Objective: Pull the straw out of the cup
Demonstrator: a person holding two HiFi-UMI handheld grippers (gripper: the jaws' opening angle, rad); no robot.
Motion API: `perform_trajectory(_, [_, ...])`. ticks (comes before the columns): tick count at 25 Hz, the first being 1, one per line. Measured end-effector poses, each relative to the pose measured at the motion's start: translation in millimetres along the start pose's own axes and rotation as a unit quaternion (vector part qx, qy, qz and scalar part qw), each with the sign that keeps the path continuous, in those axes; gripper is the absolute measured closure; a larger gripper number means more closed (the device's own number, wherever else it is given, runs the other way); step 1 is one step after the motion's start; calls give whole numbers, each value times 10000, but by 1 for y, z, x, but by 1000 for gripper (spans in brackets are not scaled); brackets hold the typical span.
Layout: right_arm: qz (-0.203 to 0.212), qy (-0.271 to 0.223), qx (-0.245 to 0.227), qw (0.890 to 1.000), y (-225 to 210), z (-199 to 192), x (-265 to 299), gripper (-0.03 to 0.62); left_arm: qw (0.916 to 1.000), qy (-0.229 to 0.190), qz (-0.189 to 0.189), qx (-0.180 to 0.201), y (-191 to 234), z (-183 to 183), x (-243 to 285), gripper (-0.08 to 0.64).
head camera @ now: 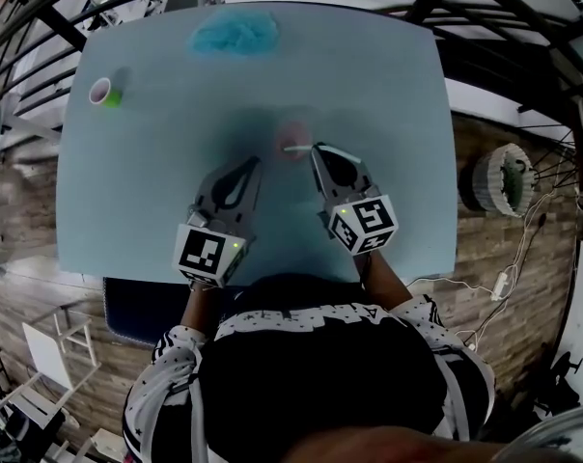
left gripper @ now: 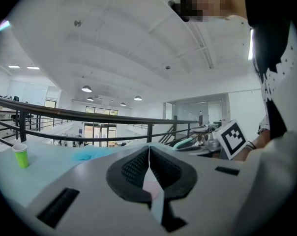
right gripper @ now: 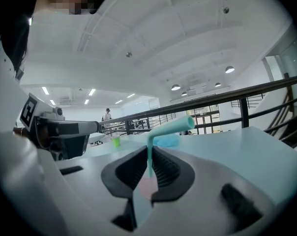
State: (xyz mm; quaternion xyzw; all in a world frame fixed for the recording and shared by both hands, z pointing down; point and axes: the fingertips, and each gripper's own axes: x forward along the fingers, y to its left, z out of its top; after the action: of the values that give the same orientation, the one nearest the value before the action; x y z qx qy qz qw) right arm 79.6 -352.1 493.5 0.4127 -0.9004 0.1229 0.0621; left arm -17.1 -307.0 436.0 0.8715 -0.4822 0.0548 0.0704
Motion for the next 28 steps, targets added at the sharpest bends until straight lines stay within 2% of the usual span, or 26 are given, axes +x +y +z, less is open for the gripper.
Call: perform_trajectory(28, [125, -306, -173, 9993, 3, 47, -13, 549, 9997, -207, 149, -5, 3, 16, -11, 546])
